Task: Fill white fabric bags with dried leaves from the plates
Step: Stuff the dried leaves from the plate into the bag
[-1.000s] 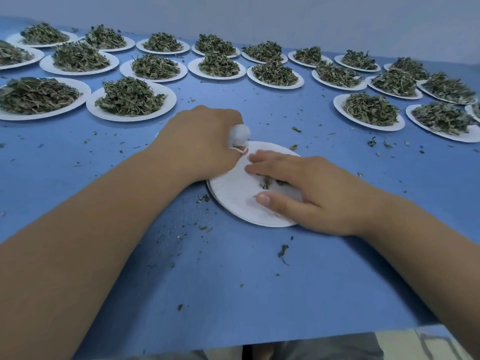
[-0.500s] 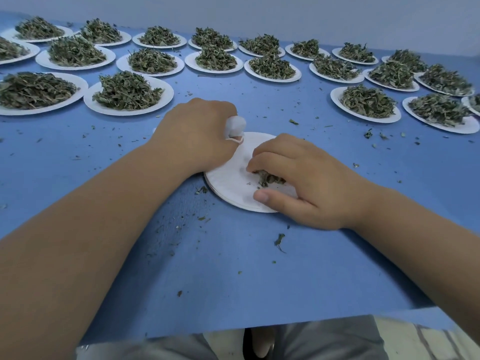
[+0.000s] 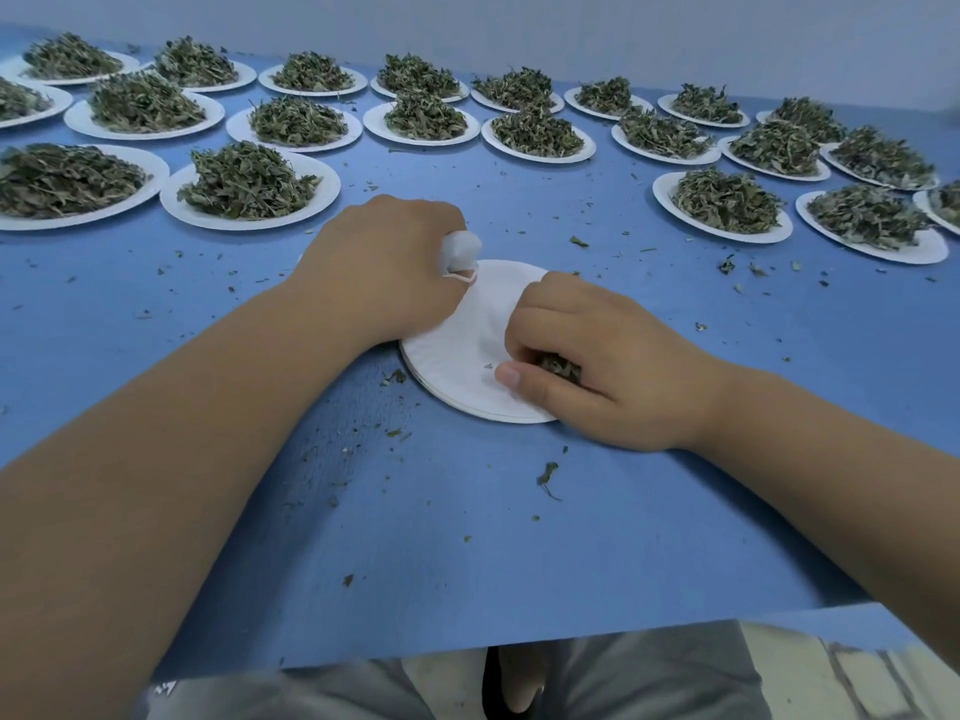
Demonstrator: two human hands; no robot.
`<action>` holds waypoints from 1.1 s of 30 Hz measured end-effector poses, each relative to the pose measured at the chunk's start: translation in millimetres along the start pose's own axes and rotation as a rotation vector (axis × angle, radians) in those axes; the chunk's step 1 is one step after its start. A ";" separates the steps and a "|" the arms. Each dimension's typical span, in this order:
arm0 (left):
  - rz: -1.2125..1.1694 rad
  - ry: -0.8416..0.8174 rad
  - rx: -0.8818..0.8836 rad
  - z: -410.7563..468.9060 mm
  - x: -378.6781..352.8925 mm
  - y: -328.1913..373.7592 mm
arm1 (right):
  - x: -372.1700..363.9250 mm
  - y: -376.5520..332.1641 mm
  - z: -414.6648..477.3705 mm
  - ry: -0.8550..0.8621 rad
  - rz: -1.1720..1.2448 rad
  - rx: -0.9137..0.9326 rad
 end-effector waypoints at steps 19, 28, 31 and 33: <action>-0.006 -0.031 -0.006 -2.4 0.7 1.3 | 9.9 16.2 3.2 0.150 0.299 -0.158; -0.046 -0.028 0.004 -4.8 3.7 1.2 | 23.8 41.3 15.5 0.136 0.424 -0.381; -0.080 0.037 0.002 -5.5 12.8 2.4 | 34.7 55.1 31.6 0.196 0.373 -0.468; -0.140 0.129 -0.021 -6.5 26.0 6.3 | 42.5 63.7 43.4 0.275 0.364 -0.532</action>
Point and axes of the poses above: each hand's wrist, its own z-axis towards the middle knuckle, its own x-axis out of the back of the hand, y = z × x, the point moved 10 cm from there along z, towards the middle knuckle, and after that the axes turned 1 degree about -x, right-handed, at the moved point
